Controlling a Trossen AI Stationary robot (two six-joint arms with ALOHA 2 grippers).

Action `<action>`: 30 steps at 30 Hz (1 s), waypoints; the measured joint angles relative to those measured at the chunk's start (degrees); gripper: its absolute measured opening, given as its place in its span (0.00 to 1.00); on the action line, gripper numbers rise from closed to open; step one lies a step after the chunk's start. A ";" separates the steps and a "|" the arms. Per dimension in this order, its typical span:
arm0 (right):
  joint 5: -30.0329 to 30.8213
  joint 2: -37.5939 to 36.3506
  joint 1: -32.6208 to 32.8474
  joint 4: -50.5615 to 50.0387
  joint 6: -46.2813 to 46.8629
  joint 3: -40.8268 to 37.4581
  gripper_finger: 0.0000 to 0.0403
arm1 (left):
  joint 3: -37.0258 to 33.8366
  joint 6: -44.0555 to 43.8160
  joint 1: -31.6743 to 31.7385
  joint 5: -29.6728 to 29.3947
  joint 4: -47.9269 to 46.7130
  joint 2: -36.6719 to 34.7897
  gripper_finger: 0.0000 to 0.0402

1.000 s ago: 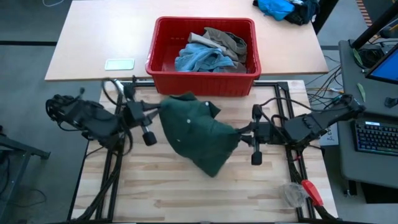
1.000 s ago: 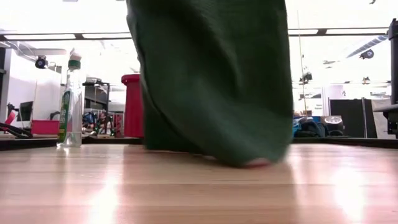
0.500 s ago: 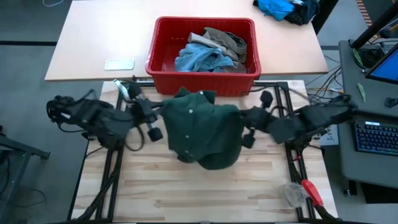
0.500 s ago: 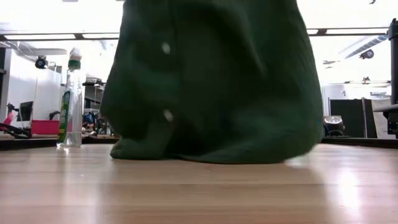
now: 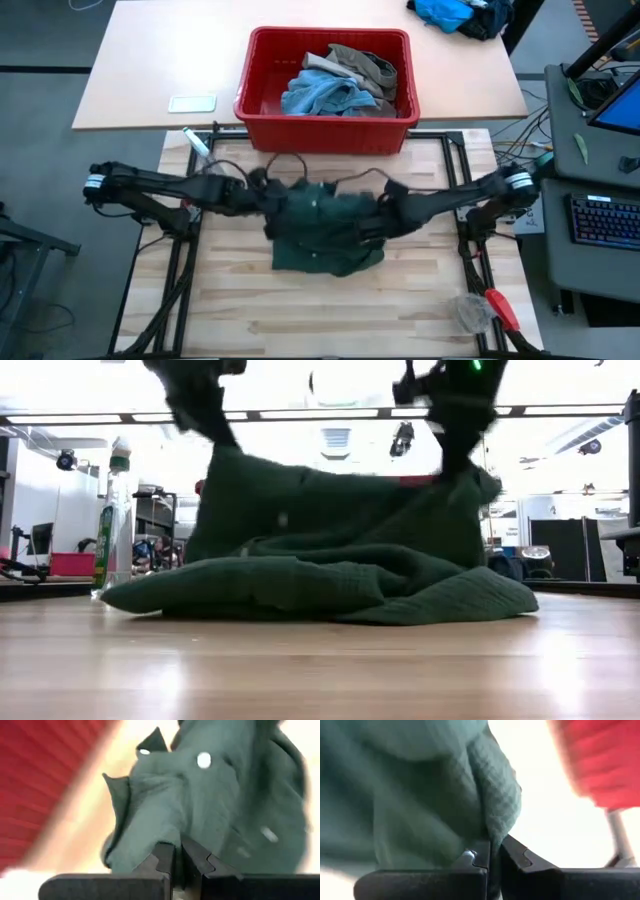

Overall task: Fold Laundry from Bin
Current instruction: Fold the green polo shirt

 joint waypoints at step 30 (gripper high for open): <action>-13.37 -5.98 1.02 17.03 -11.66 -6.05 0.64 | -15.48 0.26 -3.06 23.84 12.85 -6.40 0.53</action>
